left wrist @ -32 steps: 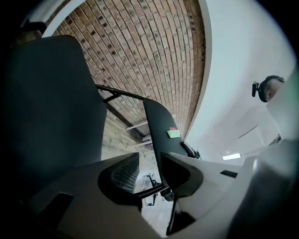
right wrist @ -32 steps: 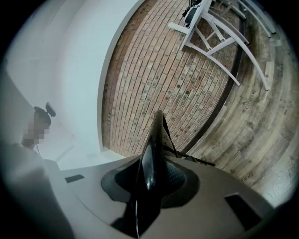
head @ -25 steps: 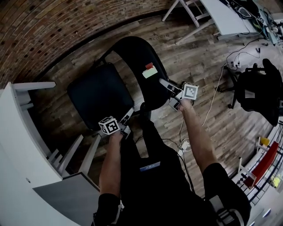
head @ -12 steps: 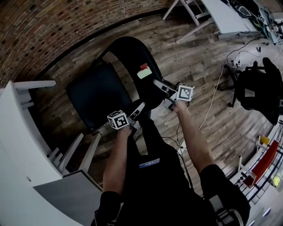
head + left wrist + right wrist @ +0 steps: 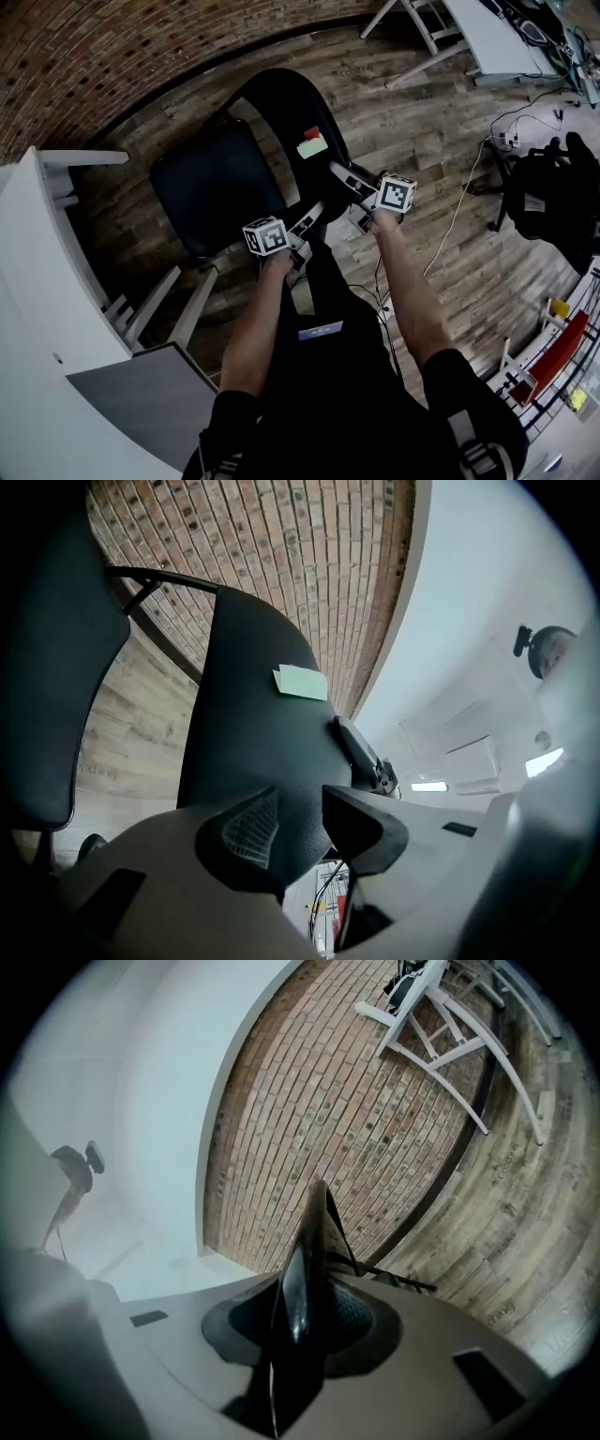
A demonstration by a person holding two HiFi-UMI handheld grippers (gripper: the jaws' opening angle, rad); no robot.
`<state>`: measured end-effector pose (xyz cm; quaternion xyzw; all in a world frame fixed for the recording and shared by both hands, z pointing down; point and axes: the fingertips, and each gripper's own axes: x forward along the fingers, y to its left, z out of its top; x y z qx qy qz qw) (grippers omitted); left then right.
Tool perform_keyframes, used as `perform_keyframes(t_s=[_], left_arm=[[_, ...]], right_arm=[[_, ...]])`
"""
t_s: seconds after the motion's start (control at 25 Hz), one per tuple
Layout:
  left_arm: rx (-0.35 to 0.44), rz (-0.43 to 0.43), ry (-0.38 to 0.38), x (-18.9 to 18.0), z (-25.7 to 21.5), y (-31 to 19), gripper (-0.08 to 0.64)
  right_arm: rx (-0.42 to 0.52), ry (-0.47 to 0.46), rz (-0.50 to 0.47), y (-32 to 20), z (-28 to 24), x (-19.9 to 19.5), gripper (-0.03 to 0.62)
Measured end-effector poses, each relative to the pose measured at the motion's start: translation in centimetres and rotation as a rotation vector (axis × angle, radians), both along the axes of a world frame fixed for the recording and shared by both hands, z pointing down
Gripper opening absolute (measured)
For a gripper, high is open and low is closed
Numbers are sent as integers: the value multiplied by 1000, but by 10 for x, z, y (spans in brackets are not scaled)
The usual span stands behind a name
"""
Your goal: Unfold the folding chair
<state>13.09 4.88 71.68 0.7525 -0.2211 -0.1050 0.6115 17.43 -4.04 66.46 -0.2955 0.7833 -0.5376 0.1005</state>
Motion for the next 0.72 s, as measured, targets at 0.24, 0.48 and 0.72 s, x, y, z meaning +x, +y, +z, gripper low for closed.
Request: perform_keyframes(t_s=[0.24,0.48,0.72], left_arm=[[1,27,-53,6,-13,0,156],[6,25,-61,-4,-10,2,150],[16,14,-60,-37,-7,13,127]], right_arm=[[-1,18,11,0,-3,2,106],[-11,5,21,4,-1,-5,109],[6,4,-1,15,-4,-42,118]])
